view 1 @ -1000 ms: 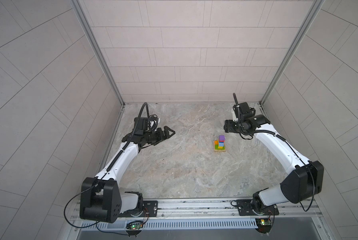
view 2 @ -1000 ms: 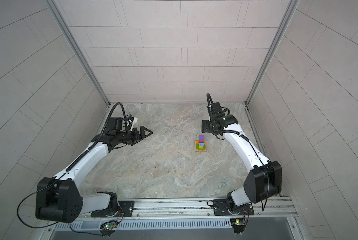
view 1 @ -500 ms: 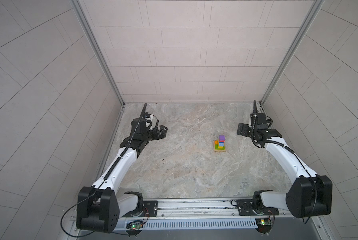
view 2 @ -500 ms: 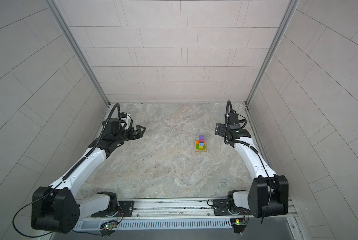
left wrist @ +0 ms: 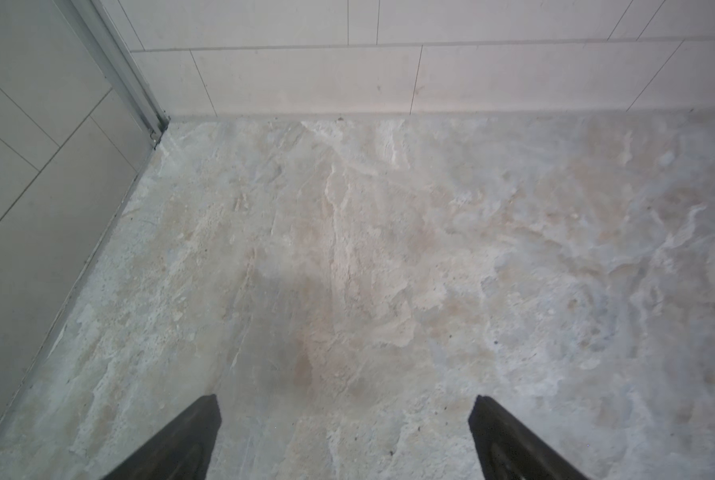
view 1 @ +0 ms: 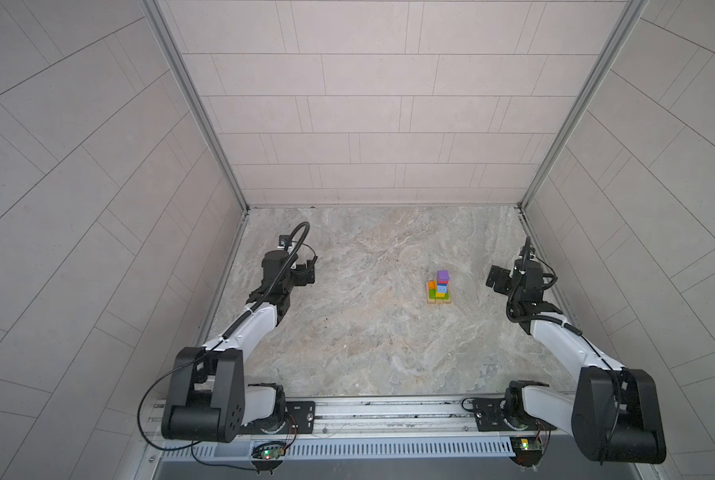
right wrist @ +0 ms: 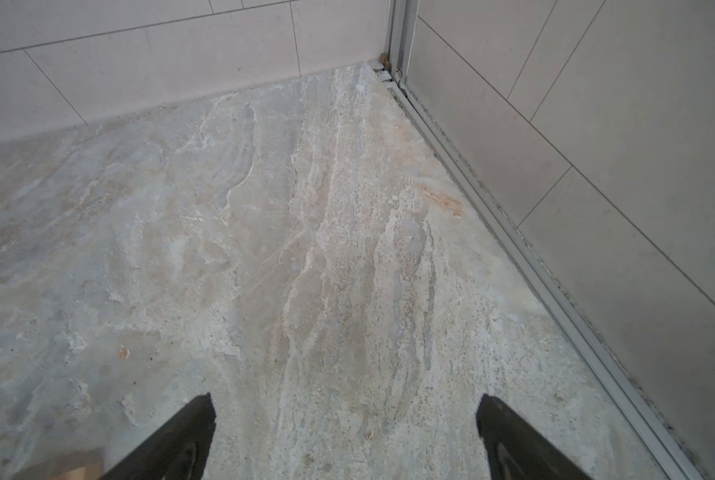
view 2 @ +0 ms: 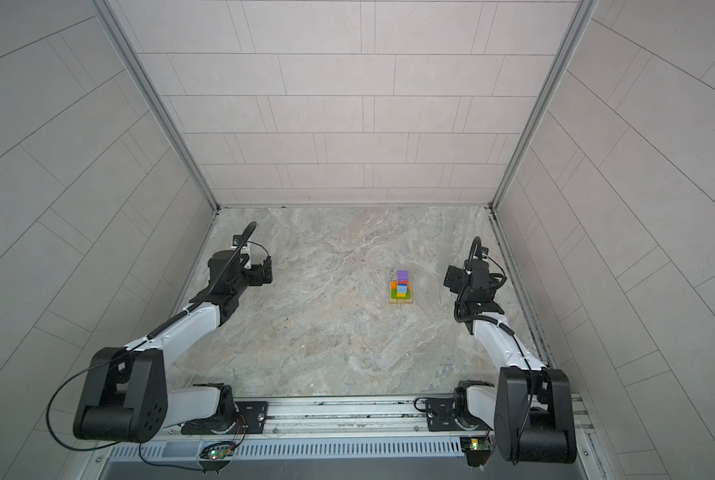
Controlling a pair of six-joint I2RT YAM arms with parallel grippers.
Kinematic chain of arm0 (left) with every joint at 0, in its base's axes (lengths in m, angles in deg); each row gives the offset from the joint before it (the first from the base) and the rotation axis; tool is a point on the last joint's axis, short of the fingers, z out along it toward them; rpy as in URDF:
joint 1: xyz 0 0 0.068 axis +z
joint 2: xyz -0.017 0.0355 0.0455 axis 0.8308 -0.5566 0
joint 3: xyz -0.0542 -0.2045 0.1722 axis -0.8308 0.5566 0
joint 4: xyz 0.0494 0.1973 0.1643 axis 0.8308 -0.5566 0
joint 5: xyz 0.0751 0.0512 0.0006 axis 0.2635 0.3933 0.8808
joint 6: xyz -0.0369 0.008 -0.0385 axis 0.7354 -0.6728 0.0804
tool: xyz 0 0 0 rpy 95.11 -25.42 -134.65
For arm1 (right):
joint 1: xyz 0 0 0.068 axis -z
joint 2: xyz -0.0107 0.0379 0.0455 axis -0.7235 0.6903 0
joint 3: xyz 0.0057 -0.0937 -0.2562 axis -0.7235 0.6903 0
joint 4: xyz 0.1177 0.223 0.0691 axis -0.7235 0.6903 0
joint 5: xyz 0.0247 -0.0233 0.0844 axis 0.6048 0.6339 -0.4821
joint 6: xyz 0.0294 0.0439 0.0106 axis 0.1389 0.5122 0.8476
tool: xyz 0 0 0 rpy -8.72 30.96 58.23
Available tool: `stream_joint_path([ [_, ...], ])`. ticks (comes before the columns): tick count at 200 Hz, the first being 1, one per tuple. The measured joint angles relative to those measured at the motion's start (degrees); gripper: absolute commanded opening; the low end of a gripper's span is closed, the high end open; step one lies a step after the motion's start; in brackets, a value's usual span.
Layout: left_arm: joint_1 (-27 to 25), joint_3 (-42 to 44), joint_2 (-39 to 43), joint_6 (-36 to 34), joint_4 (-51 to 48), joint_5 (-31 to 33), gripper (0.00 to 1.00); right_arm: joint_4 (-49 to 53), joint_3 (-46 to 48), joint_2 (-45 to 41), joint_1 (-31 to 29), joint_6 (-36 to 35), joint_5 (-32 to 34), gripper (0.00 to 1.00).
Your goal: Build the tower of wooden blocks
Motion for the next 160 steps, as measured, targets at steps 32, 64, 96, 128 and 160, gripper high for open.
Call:
stream_joint_path([
  [32,0.00,7.10,-3.13,-0.94,11.37,1.73,1.00,-10.71,4.17,1.77,0.02,-2.08,-0.37,0.99],
  [64,0.13,10.78,-8.02,-1.70,21.46,1.81,1.00,-24.13,8.11,6.10,0.00,-2.05,-0.28,0.99],
  [96,1.49,12.96,-13.11,-1.64,32.41,0.72,1.00,-34.05,12.00,10.95,-0.15,-2.27,-0.26,1.00],
  [128,1.84,13.97,-15.76,-0.57,35.89,3.85,1.00,-45.22,14.51,16.26,-1.27,-2.84,0.31,0.99],
  [160,1.86,12.98,-15.76,1.62,36.28,9.79,1.00,-54.45,15.54,26.25,-6.69,-6.71,1.99,0.99],
])
